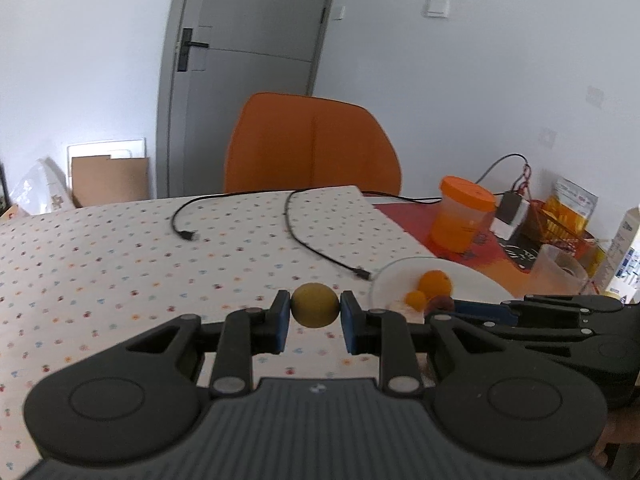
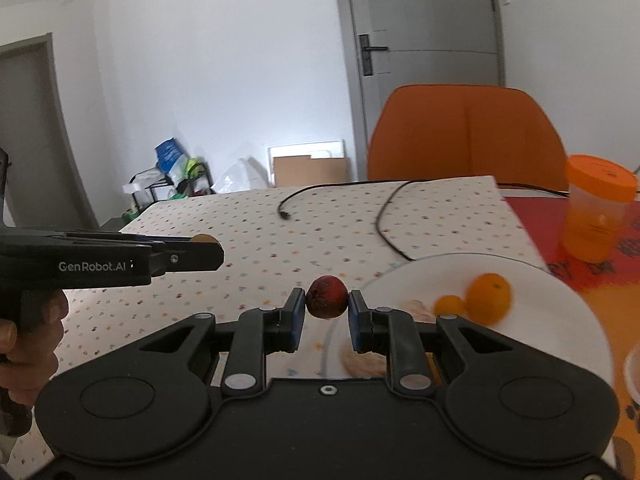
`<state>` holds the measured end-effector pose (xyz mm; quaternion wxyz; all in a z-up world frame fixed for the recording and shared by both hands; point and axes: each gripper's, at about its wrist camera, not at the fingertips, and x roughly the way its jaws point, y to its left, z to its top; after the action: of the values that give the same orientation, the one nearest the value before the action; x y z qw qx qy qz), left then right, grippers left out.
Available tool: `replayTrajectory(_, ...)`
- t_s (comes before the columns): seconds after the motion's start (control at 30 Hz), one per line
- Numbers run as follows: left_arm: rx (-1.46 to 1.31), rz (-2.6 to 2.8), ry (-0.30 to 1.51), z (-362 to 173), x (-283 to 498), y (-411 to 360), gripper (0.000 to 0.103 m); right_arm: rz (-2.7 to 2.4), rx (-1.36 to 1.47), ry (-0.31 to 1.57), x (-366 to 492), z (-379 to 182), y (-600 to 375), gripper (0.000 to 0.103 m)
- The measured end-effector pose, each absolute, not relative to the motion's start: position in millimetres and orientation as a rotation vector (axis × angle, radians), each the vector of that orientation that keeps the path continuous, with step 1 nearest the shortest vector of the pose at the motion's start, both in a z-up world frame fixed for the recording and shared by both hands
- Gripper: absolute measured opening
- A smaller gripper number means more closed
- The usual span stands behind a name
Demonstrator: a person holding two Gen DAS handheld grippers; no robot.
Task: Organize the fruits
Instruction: 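Carry the plum onto the plate with the right gripper while the left carries the apricot there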
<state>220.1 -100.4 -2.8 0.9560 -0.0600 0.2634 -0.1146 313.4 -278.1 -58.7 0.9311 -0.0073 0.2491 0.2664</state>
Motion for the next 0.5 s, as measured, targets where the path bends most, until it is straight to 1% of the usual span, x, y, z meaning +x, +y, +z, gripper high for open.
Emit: replayTrajectory(0.5,-0.060,-0.324,0.530,2.6,218.1,-159.3,0.025,0.452,0.047,0.481,295.7,-58.7,-343.1,0.021)
